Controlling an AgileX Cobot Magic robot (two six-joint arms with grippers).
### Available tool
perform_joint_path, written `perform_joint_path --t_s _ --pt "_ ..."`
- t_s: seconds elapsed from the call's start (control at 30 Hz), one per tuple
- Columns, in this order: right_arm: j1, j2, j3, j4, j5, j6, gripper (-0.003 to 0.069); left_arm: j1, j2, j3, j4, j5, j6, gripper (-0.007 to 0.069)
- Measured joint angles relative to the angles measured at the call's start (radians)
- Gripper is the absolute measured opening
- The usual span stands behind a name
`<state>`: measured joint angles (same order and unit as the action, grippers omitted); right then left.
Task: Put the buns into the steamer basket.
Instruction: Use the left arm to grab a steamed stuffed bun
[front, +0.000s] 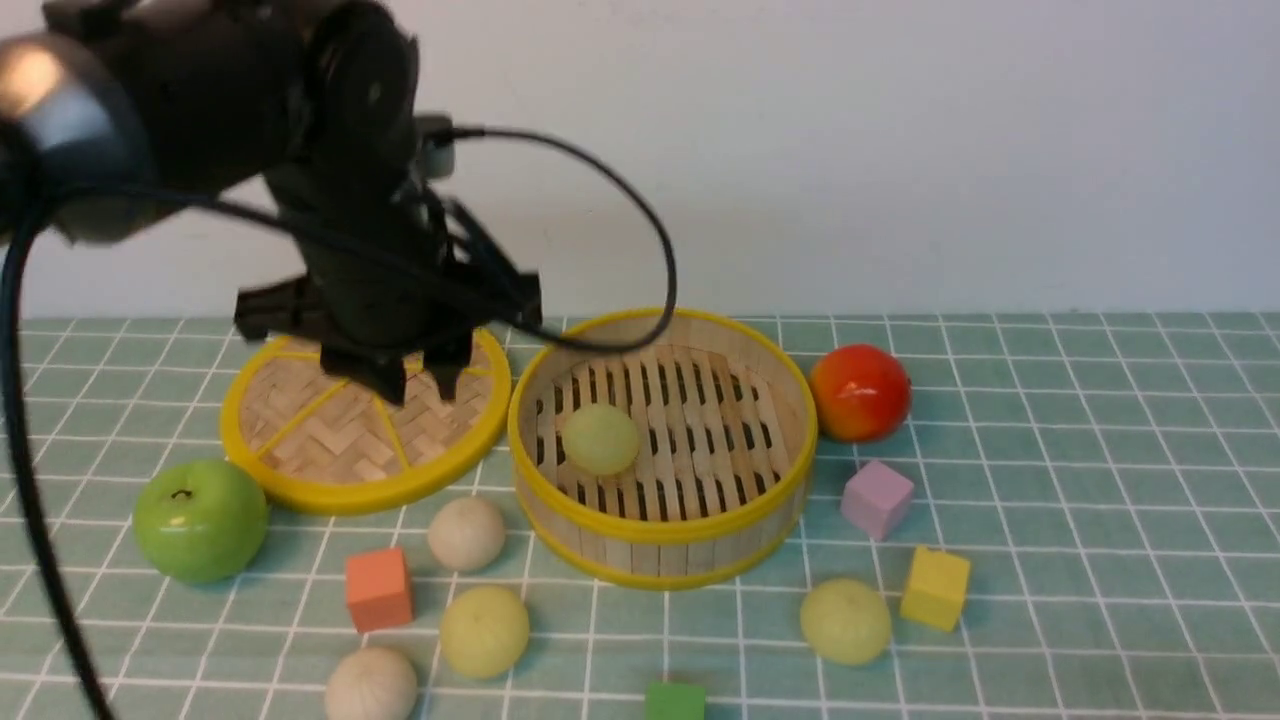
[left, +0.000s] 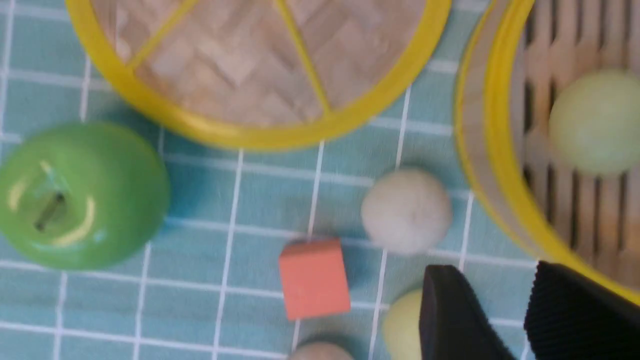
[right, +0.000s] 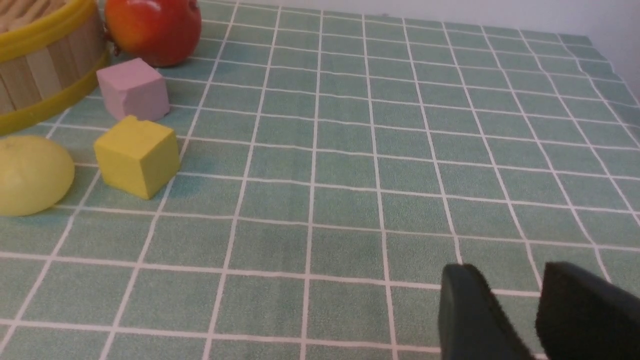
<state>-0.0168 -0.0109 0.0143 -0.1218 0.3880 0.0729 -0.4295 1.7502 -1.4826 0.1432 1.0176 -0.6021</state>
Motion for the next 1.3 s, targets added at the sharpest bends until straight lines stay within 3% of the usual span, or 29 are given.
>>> perform_joint_path --t_s 0.13,0.33,0.8,1.0,1.2,1.3 --pt "0.000 0.000 0.000 0.000 0.000 0.000 0.0238 0.000 0.022 0.124 -0.036 -0.132 0.000 0.0234" --pt "0.000 0.000 0.000 0.000 0.000 0.000 0.0238 0.000 0.120 0.151 -0.022 -0.255 -0.002 0.0237" --pt "0.000 0.000 0.000 0.000 0.000 0.000 0.0238 0.057 0.184 0.152 -0.010 -0.327 -0.037 0.0237" --pt "0.000 0.000 0.000 0.000 0.000 0.000 0.0238 0.057 0.213 0.152 -0.073 -0.340 0.019 0.0232" --pt "0.000 0.000 0.000 0.000 0.000 0.000 0.0238 0.057 0.214 0.152 -0.100 -0.346 0.085 0.0141" --pt "0.000 0.000 0.000 0.000 0.000 0.000 0.0238 0.057 0.194 0.131 -0.102 -0.301 0.108 0.0009"
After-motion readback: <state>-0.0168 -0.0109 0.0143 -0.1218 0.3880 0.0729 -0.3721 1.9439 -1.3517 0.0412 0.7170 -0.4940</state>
